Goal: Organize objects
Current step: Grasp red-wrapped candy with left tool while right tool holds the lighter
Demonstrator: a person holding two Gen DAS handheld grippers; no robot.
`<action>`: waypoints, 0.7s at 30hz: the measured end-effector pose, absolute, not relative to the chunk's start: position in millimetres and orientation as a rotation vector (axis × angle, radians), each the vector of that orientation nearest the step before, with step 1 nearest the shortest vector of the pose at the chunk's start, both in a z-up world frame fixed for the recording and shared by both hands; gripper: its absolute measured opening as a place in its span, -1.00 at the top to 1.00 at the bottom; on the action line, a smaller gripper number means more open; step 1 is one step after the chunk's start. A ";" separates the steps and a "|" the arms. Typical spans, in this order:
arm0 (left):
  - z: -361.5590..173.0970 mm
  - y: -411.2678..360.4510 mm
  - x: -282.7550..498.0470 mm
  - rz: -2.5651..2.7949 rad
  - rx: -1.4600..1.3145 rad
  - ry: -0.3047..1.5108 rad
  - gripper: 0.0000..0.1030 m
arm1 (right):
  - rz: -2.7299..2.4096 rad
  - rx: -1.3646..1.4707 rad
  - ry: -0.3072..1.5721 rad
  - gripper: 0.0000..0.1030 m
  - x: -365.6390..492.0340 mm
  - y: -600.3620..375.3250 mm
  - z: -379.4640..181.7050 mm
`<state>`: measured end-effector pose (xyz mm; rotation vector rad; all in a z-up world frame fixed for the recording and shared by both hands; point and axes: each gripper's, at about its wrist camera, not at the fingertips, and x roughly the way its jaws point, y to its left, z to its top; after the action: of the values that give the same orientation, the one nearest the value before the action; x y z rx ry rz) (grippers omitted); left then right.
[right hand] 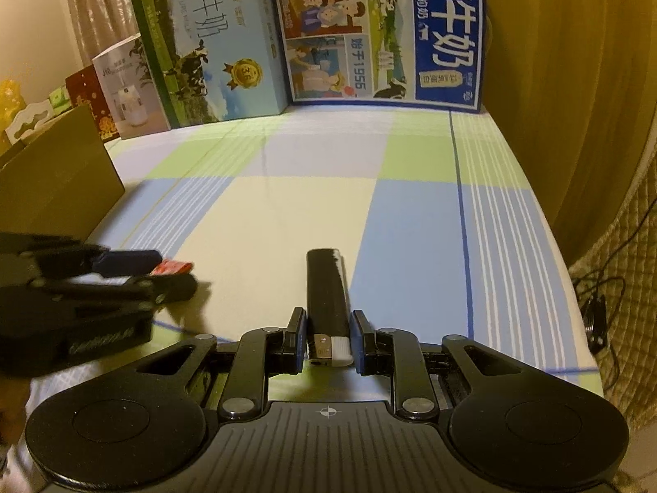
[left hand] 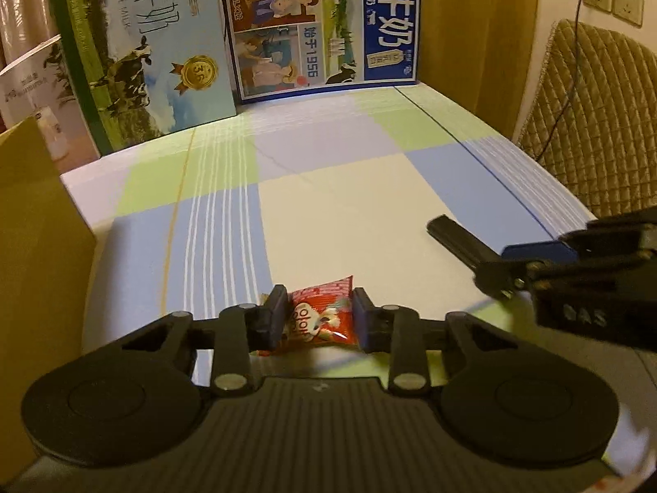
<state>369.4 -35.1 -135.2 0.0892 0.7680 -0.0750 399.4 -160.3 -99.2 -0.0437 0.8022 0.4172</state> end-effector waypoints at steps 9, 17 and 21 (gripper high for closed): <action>-133.3 -42.6 287.1 -0.140 0.142 0.770 0.53 | 0.423 -0.061 0.866 0.63 359.9 -154.9 -89.0; -130.9 -38.2 214.5 -0.195 0.144 0.777 0.10 | 0.445 -0.097 0.891 0.63 318.5 -145.5 -76.3; -127.0 -26.4 201.6 -0.142 0.011 0.820 -0.02 | 0.423 -0.092 0.904 0.63 309.7 -145.2 -73.7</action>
<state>201.6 -26.4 -127.0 0.0114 0.8196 -0.1424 309.7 -145.2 -73.7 -0.0917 0.9040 0.4234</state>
